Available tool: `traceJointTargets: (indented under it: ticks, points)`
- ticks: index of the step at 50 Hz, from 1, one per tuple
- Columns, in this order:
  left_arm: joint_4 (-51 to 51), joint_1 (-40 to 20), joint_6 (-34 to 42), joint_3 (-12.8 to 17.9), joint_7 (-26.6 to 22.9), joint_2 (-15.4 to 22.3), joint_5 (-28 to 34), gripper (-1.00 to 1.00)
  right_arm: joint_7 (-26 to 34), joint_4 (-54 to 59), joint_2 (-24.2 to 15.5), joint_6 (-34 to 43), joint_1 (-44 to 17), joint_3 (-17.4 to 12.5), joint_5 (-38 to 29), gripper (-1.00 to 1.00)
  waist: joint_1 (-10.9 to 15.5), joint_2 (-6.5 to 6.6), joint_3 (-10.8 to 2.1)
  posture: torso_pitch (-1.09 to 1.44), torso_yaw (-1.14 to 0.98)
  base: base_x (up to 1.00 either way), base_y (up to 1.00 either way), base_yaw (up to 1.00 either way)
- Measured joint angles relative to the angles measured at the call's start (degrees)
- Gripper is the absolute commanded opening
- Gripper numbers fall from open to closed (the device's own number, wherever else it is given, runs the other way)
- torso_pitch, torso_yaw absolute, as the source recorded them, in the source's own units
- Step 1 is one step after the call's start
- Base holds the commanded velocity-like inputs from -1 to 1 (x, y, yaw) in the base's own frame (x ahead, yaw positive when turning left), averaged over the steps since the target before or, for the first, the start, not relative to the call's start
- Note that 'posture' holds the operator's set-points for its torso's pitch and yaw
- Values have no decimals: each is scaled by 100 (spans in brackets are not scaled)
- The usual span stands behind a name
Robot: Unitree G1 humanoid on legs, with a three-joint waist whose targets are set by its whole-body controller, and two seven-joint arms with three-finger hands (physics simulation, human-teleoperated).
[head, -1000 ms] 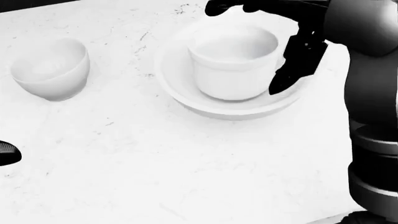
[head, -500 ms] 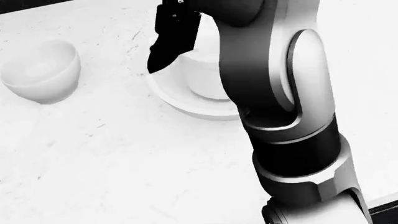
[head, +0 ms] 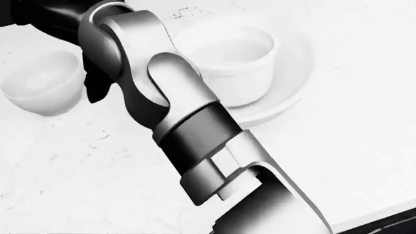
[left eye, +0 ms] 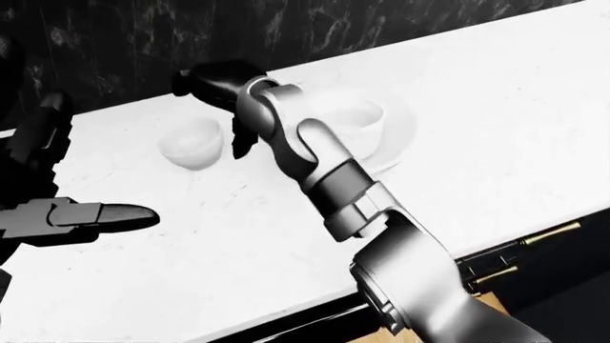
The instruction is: Stack the bowls from largest to smallest.
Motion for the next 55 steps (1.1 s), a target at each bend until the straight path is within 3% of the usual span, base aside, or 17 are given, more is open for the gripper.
traceJointTargets:
  ticks: [8, 16, 25, 34, 40, 47, 55]
  points:
    - [49, 11, 37, 88, -241, -84, 203, 100, -903, 1291, 197, -287, -441, 10, 279, 61, 5, 21, 0, 0, 0, 0, 0, 0]
    - [19, 1, 39, 277, -399, 2, 244, 100, -1187, 1447, 392, -381, -462, 120, 296, 66, 33, 10, 9, 2, 0, 0, 0, 0]
    - [-123, 83, -139, 356, -633, 5, 345, 100, -1207, 1513, 457, -411, -414, 168, 130, 69, 63, -3, 245, 10, 0, 0, 0, 0]
    - [-94, 218, -96, 662, -658, 23, 108, 100, -1077, 1606, 528, -353, -493, 171, -18, 48, 54, -9, 565, 19, 0, 0, 0, 0]
    - [-46, 257, -76, 699, -564, 73, -63, 100, -1060, 1563, 547, -338, -567, 147, -45, 28, 50, -26, 722, 22, 0, 0, 0, 0]
    - [-56, 313, -147, 784, -554, 82, -155, 100, -1191, 1576, 557, -304, -595, 188, -161, 14, 34, -28, 770, 22, 0, 0, 0, 0]
    - [-15, 418, -347, 1099, -430, 196, -449, 100, -1549, 1792, 724, -191, -531, 347, -568, 5, 23, -16, 765, 22, 0, 0, 0, 0]
